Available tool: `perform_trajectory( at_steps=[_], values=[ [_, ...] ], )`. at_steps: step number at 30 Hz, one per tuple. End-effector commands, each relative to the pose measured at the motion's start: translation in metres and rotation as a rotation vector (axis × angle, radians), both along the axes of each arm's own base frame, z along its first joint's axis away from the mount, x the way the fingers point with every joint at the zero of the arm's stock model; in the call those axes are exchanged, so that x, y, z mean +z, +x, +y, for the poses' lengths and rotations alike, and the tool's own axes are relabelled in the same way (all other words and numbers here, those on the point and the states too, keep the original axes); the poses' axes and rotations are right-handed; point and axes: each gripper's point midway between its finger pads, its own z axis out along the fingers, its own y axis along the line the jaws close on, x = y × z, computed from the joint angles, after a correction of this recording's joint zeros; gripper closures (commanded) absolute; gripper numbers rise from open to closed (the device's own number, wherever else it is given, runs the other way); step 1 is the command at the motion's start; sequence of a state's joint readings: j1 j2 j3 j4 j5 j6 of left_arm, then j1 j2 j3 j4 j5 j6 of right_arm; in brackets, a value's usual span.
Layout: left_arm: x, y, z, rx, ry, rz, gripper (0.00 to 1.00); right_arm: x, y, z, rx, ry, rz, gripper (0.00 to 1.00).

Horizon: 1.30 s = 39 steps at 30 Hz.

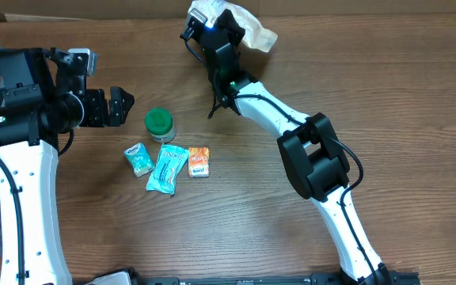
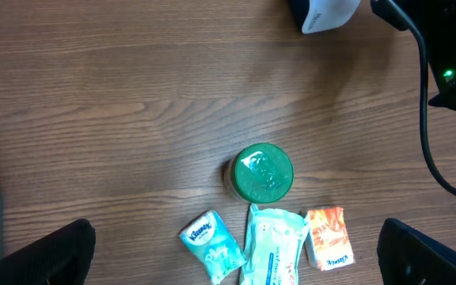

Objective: Scan the item barcode
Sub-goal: 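Lift the bag with the right gripper and hold it before the scanner, then carry the bag to the right side and release it on the table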

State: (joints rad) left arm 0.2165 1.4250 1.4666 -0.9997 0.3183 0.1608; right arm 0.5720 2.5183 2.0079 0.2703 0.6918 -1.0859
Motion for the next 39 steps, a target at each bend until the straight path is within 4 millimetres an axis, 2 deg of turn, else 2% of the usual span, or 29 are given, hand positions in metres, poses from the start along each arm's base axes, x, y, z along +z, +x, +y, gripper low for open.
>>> perform_trajectory(
  at_steps=[1,5,8,13,18,21,22,26,29,32,35,39],
  values=[
    [0.011,0.002,-0.002,-0.019,0.007,-0.035,0.0,0.016,-0.002,0.006,0.003,0.003,-0.03,0.96],
    [0.011,0.002,-0.002,-0.019,0.007,-0.035,0.0,0.02,-0.004,0.01,0.013,0.012,-0.035,0.96],
    [0.011,0.002,-0.002,-0.019,0.007,-0.035,0.0,0.036,-0.006,0.006,-0.011,0.053,-0.056,0.96],
    [0.011,0.002,-0.002,-0.019,0.007,-0.035,0.0,0.079,-0.021,-0.003,-0.03,0.197,-0.036,0.96],
    [0.011,0.002,-0.002,-0.019,0.007,-0.035,0.0,0.142,-0.048,-0.022,-0.059,0.365,-0.033,0.96],
    [0.011,0.002,-0.002,-0.021,0.007,-0.035,0.0,0.176,-0.077,-0.038,-0.109,0.645,-0.011,0.96],
    [0.011,0.002,-0.002,-0.021,0.007,-0.035,0.0,0.181,-0.087,-0.038,-0.102,0.716,0.032,0.96],
    [0.011,0.002,-0.002,-0.02,0.007,-0.035,0.0,0.191,-0.142,-0.028,0.042,0.968,0.35,0.96],
    [0.011,0.002,-0.002,-0.02,0.007,-0.035,0.01,0.199,-0.179,-0.031,0.106,1.158,0.573,0.96],
    [0.011,0.002,-0.002,-0.021,0.007,-0.035,0.0,0.198,-0.208,-0.051,0.106,1.278,0.776,0.96],
    [0.011,0.002,-0.002,-0.02,0.007,-0.035,0.0,0.183,-0.228,-0.075,0.059,1.34,0.947,0.96],
    [0.011,0.002,-0.002,-0.021,0.007,-0.035,0.0,0.155,-0.238,-0.132,-0.162,1.394,1.035,0.96]
  ],
)
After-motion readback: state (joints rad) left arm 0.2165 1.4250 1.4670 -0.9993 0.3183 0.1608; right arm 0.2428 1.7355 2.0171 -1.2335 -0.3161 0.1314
